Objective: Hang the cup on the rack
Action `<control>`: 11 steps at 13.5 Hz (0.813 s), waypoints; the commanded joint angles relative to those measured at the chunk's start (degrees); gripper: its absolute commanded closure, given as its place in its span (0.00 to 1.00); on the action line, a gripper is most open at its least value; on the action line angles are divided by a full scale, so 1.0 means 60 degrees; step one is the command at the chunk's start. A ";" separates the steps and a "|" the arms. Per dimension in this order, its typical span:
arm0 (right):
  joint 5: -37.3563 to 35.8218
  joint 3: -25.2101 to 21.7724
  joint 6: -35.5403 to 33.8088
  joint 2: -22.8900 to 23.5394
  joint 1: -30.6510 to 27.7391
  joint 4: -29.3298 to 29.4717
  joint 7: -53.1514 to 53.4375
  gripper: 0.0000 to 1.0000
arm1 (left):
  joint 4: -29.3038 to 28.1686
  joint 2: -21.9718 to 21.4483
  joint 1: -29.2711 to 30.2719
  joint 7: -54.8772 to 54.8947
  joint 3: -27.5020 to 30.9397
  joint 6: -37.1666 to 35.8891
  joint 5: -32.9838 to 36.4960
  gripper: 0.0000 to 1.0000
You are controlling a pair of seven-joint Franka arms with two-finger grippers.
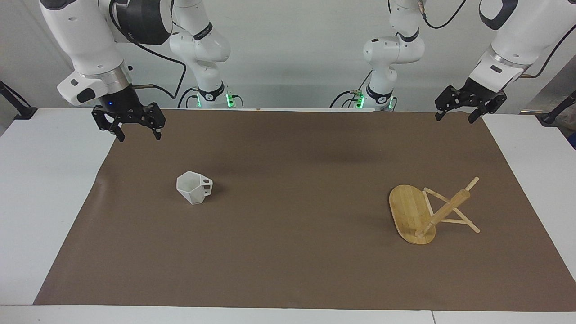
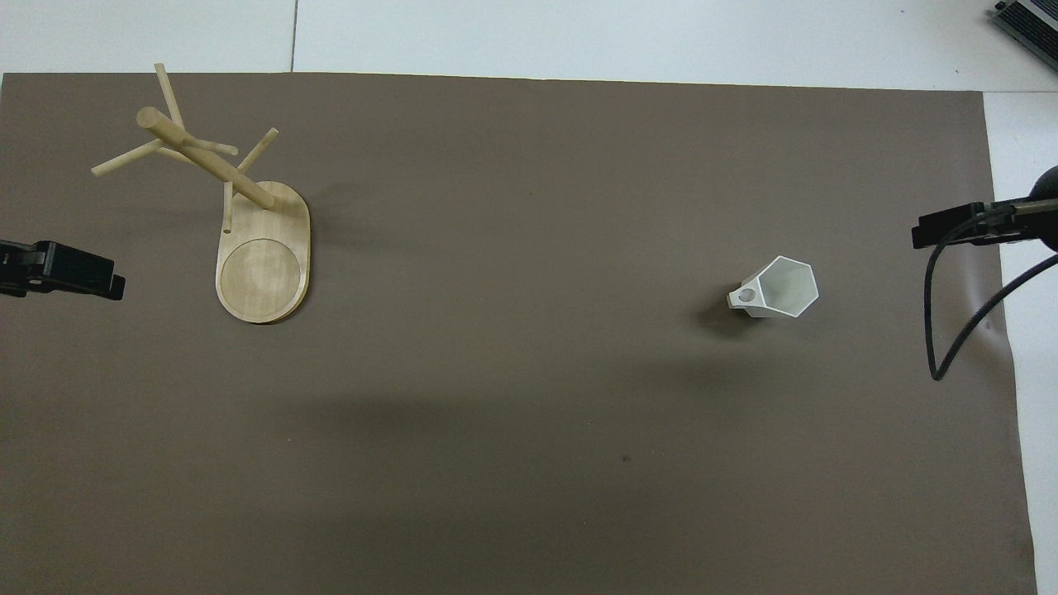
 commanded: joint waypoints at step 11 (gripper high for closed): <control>-0.0034 0.0067 -0.0093 -0.0231 -0.0062 -0.0166 0.0156 0.00 | -0.0097 -0.0152 0.0096 -0.0039 -0.0088 -0.0108 0.0176 0.00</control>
